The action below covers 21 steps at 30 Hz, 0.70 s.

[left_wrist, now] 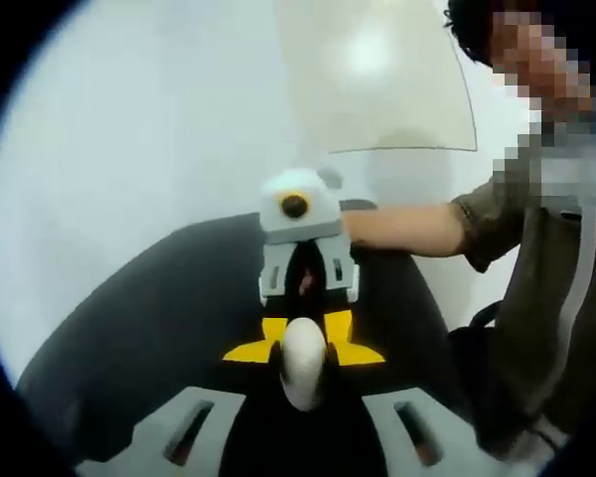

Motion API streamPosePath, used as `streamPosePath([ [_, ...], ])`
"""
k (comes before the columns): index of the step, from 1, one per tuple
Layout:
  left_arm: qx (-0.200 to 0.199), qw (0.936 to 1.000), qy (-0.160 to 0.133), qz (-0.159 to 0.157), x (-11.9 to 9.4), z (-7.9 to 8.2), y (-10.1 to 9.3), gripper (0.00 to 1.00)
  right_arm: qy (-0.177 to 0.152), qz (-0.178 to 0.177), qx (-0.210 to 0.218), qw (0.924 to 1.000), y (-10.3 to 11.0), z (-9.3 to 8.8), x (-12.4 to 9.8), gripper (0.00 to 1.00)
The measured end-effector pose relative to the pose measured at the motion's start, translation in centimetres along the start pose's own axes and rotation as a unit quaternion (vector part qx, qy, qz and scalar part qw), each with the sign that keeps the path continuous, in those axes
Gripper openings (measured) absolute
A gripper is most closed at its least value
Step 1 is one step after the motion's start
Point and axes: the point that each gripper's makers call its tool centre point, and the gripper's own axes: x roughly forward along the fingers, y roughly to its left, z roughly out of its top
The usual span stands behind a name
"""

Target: Pick up three earphones and place each one into its charging case using tactile feedback, ensure that each earphone is properly inserted and securely positioned inside the case.

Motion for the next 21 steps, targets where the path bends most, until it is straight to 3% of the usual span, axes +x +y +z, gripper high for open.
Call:
streamPosePath([
  [5,-0.002,1.0,0.005,-0.006,-0.15,-0.04,-0.08,0.17,0.0,-0.001,-0.007,1.0,0.13,-0.02,0.07,0.21],
  [13,-0.045,0.9986,0.015,-0.024,-0.23,-0.11,-0.02,0.16,0.003,-0.005,-0.035,0.9994,0.15,-0.07,0.14,0.21],
  [21,-0.111,0.9932,0.001,-0.034,-0.37,-0.09,0.0,0.15,0.004,-0.002,-0.054,0.9985,0.1,-0.05,0.18,0.2],
])
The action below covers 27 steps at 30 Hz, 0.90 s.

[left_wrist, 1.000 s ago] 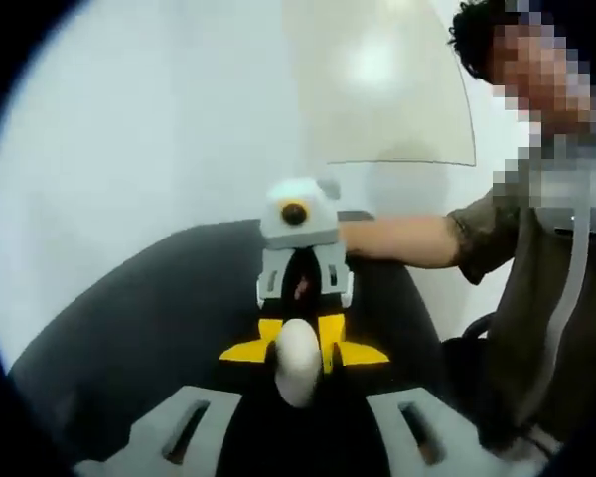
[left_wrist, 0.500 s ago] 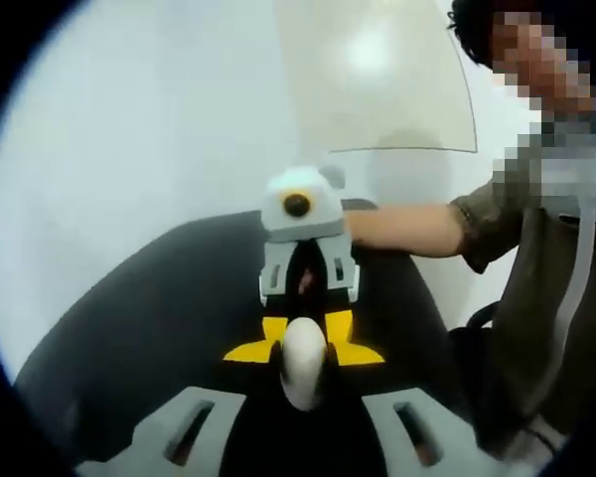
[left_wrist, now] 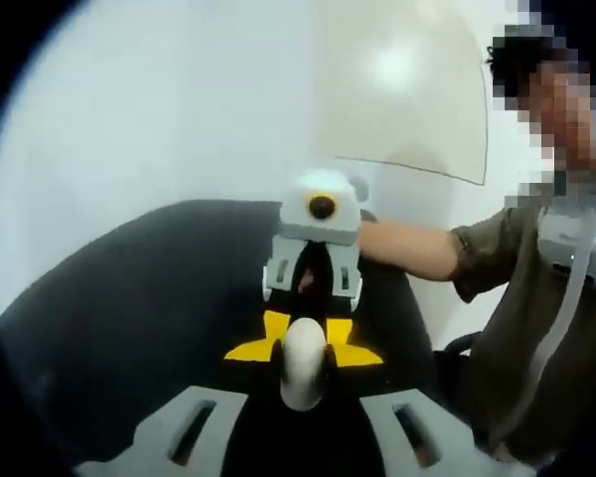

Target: Pick up three earphones and place each one into its charging case using tactile feedback, ensure that each earphone is properly inserted and securely positioned inside the case.

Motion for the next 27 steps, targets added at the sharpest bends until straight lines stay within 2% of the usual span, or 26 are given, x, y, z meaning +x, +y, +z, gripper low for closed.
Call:
streamPosePath([
  [1,-0.01,0.9999,-0.004,-0.003,0.0,0.1,0.0,0.15,0.0,0.001,-0.003,1.0,0.1,0.0,0.0,0.2],
  [3,-0.054,0.9984,-0.01,-0.014,-0.2,0.1,-0.2,0.15,-0.002,0.003,-0.017,0.9998,0.3,0.1,0.1,0.2],
  [4,-0.061,0.9979,-0.01,-0.019,-0.3,0.1,-0.2,0.15,-0.003,0.004,-0.021,0.9998,0.3,0.1,0.0,0.2],
  [9,-0.069,0.9974,-0.001,-0.022,-0.1,0.3,0.2,0.16,-0.003,0.001,-0.038,0.9993,0.2,0.2,0.0,0.2],
  [10,-0.059,0.9981,-0.001,-0.021,0.0,0.4,0.2,0.16,-0.002,0.0,-0.032,0.9995,0.2,0.1,0.0,0.2],
  [11,-0.03,0.9994,-0.01,-0.016,0.0,0.7,0.5,0.16,-0.002,0.0,-0.032,0.9995,0.2,0.1,0.0,0.2],
  [12,-0.038,0.9991,-0.014,-0.014,-0.1,0.9,0.4,0.15,-0.001,0.0,-0.029,0.9996,0.1,0.0,0.0,0.2],
  [13,-0.038,0.9989,-0.029,-0.001,-0.2,1.5,0.9,0.14,-0.001,0.0,-0.028,0.9996,0.1,0.0,0.0,0.2],
  [14,-0.019,0.9988,-0.043,0.016,-0.5,2.1,1.5,0.1,-0.001,0.001,-0.025,0.9997,0.1,0.0,0.0,0.2],
  [15,-0.004,0.9979,-0.051,0.039,-0.9,2.5,2.3,0.02,-0.003,0.001,-0.025,0.9997,0.2,0.1,0.0,0.2],
  [16,0.02,0.9967,-0.025,0.075,-1.3,1.8,3.6,0.0,-0.003,0.002,-0.027,0.9996,0.2,0.1,0.0,0.2],
  [17,0.026,0.9965,-0.021,0.077,-1.3,1.6,3.6,0.01,-0.003,0.003,-0.019,0.9998,0.2,0.0,-0.1,0.2],
  [19,0.01,0.9972,-0.029,0.068,-1.5,1.8,3.3,0.07,-0.005,0.004,-0.013,0.9999,0.2,0.1,-0.1,0.2],
  [21,0.026,0.9962,-0.026,0.078,-1.9,1.7,3.4,0.12,-0.005,0.005,-0.011,0.9999,0.2,0.1,0.0,0.21],
  [23,0.031,0.9957,-0.025,0.084,-2.6,1.8,3.4,0.12,-0.005,0.005,-0.008,0.9999,0.2,0.1,-0.1,0.21],
  [24,0.034,0.9949,-0.034,0.088,-3.2,2.2,3.6,0.13,-0.005,0.006,-0.005,1.0,0.2,0.1,-0.1,0.21],
  [25,0.034,0.9923,-0.057,0.105,-4.3,3.0,4.0,0.13,-0.005,0.006,-0.003,1.0,0.2,0.1,-0.1,0.21],
  [27,0.046,0.9871,-0.067,0.138,-6.4,3.6,4.9,0.12,-0.006,0.006,-0.004,1.0,0.2,0.1,-0.1,0.21],
])
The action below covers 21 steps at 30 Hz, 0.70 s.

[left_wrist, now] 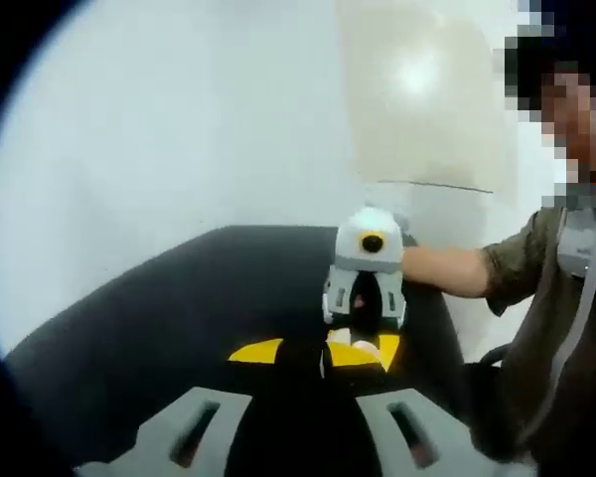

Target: Pick up three earphones and place each one into its charging case using tactile feedback, ensure that each earphone is properly inserted and securely positioned inside the case.

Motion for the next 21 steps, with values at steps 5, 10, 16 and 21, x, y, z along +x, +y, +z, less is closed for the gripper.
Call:
streamPosePath([
  [5,0.013,0.9963,-0.003,0.084,-4.5,0.8,3.9,0.13,0.0,0.001,0.001,1.0,0.0,0.0,0.0,0.21],
  [10,0.027,0.9733,0.056,0.221,-10.7,-1.6,9.7,0.1,-0.001,0.0,-0.001,1.0,0.0,0.0,0.0,0.21],
  [16,0.012,0.96,0.158,0.231,-13.8,-8.0,10.2,0.09,-0.001,0.001,0.001,1.0,0.0,0.0,0.0,0.21],
  [21,0.028,0.9603,0.199,0.194,-13.7,-12.4,8.4,0.18,-0.002,0.001,0.0,1.0,0.0,0.0,0.0,0.21],
])
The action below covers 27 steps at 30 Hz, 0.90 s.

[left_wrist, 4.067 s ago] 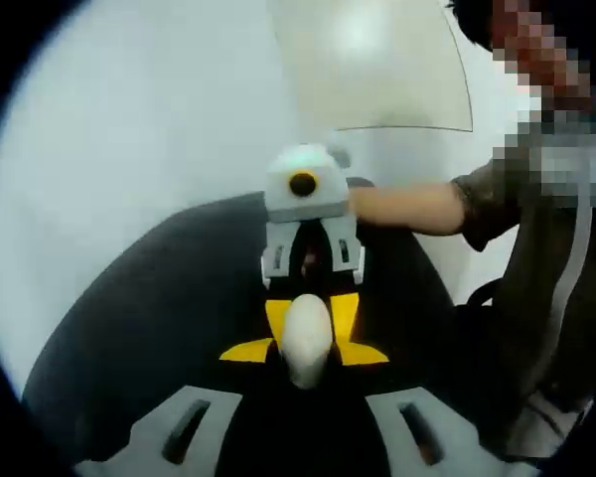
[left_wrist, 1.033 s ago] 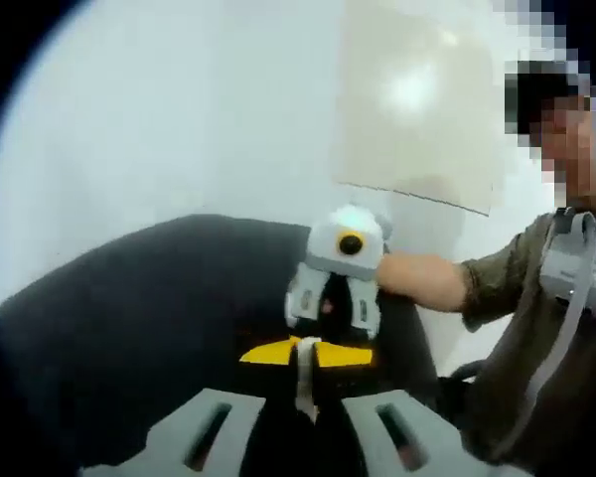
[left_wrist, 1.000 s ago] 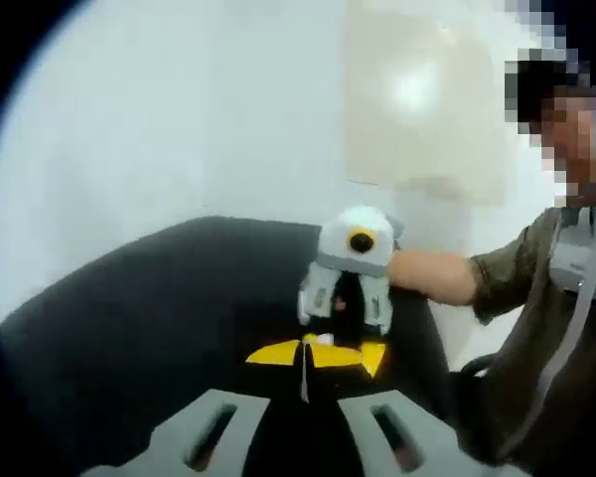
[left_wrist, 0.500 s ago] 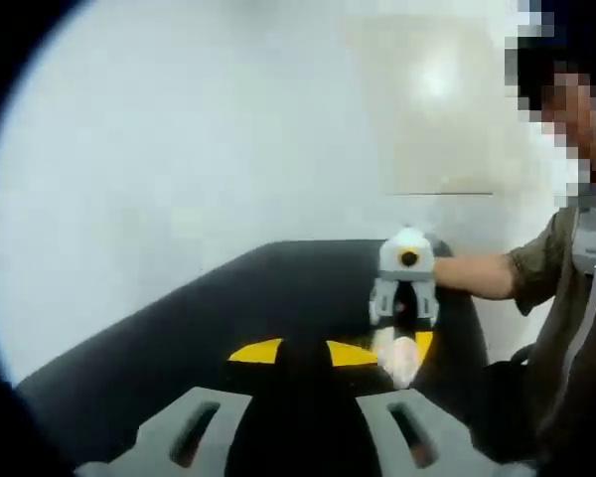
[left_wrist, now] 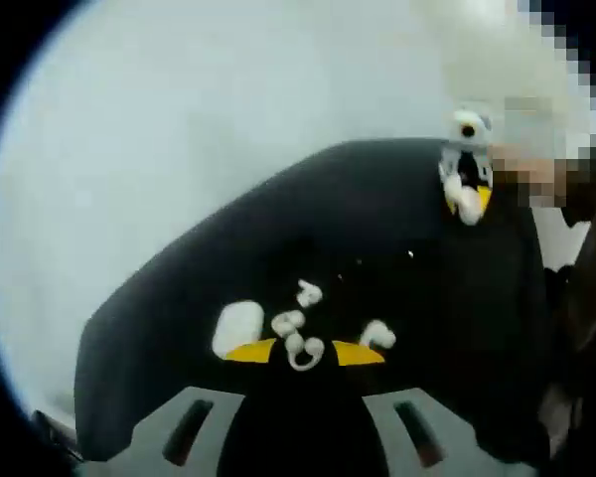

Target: Pick up three earphones and place each one into its charging case using tactile feedback, ensure that each earphone is properly inserted and securely positioned inside the case.

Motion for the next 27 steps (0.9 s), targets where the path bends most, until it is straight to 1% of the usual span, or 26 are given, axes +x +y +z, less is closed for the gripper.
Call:
streamPosePath([
  [1,0.012,0.9999,0.002,0.011,0.1,-0.2,0.2,0.16,0.0,0.0,0.0,1.0,0.0,0.0,0.0,0.21],
  [2,0.014,0.9998,-0.005,0.017,0.2,-0.1,0.2,0.14,0.0,0.0,0.001,1.0,0.0,0.0,0.0,0.21],
  [3,-0.006,0.9997,-0.013,0.021,0.3,0.0,0.4,0.12,0.0,0.0,0.001,1.0,0.0,0.0,0.0,0.21],
  [5,-0.032,0.9992,-0.021,0.01,0.6,0.2,0.2,0.12,0.0,0.001,0.001,1.0,0.0,0.0,0.0,0.21],
  [6,-0.062,0.9978,-0.021,-0.001,0.7,0.1,0.0,0.12,-0.001,0.001,0.0,1.0,0.0,0.0,0.0,0.21],
  [7,-0.078,0.9966,-0.025,-0.006,0.9,0.1,0.0,0.12,-0.001,0.001,0.0,1.0,0.0,0.0,0.0,0.21],
  [8,-0.102,0.9944,-0.03,-0.004,1.0,0.1,0.4,0.12,-0.001,0.001,0.0,1.0,0.0,0.0,0.0,0.21],
  [10,-0.175,0.9842,-0.018,0.013,1.1,-0.6,1.5,0.1,-0.001,0.001,-0.001,1.0,0.0,0.0,0.0,0.21],
  [11,-0.214,0.9765,-0.023,0.013,1.0,-0.7,1.9,0.09,-0.001,0.001,-0.001,1.0,0.0,0.0,0.0,0.21],
  [12,-0.264,0.9641,-0.024,-0.004,1.0,-0.8,1.7,0.07,-0.001,0.001,-0.001,1.0,0.0,0.0,0.0,0.21],
  [13,-0.279,0.96,-0.023,-0.018,1.0,-1.0,1.4,0.07,-0.001,0.001,-0.002,1.0,0.0,0.0,0.0,0.21],
  [14,-0.284,0.9585,-0.021,-0.016,1.0,-1.3,1.4,0.07,-0.002,0.001,-0.001,1.0,0.0,0.0,0.0,0.21],
  [16,-0.285,0.9583,-0.01,-0.009,1.2,-1.7,1.6,0.05,-0.002,0.002,-0.001,1.0,0.0,0.0,0.0,0.21],
  [17,-0.286,0.9582,-0.008,-0.008,1.4,-1.8,1.6,0.06,-0.002,0.003,-0.001,1.0,0.0,0.0,0.0,0.21],
  [18,-0.295,0.9553,-0.013,-0.006,1.5,-1.5,1.6,0.05,-0.002,0.003,-0.001,1.0,0.0,0.0,0.0,0.21],
  [19,-0.303,0.9529,-0.011,-0.005,1.6,-1.6,1.6,0.05,-0.002,0.003,-0.001,1.0,0.0,0.0,0.0,0.21],
  [20,-0.301,0.9534,-0.01,-0.004,1.9,-1.5,1.6,0.05,-0.002,0.003,-0.002,1.0,0.0,0.0,0.0,0.21],
  [21,-0.292,0.9565,-0.006,-0.001,2.1,-1.5,1.5,0.05,-0.002,0.002,-0.003,1.0,0.0,0.0,0.0,0.21],
  [24,-0.281,0.9598,-0.001,0.004,2.3,-1.4,1.4,0.05,-0.002,0.002,-0.004,1.0,0.0,0.0,0.0,0.21],
  [26,-0.264,0.9645,0.004,0.009,2.1,-1.4,1.2,0.04,-0.002,0.002,-0.004,1.0,0.0,0.0,0.0,0.21],
  [27,-0.249,0.9684,0.009,0.013,2.0,-1.5,1.2,0.03,-0.002,0.002,-0.004,1.0,0.0,0.0,0.0,0.21],
])
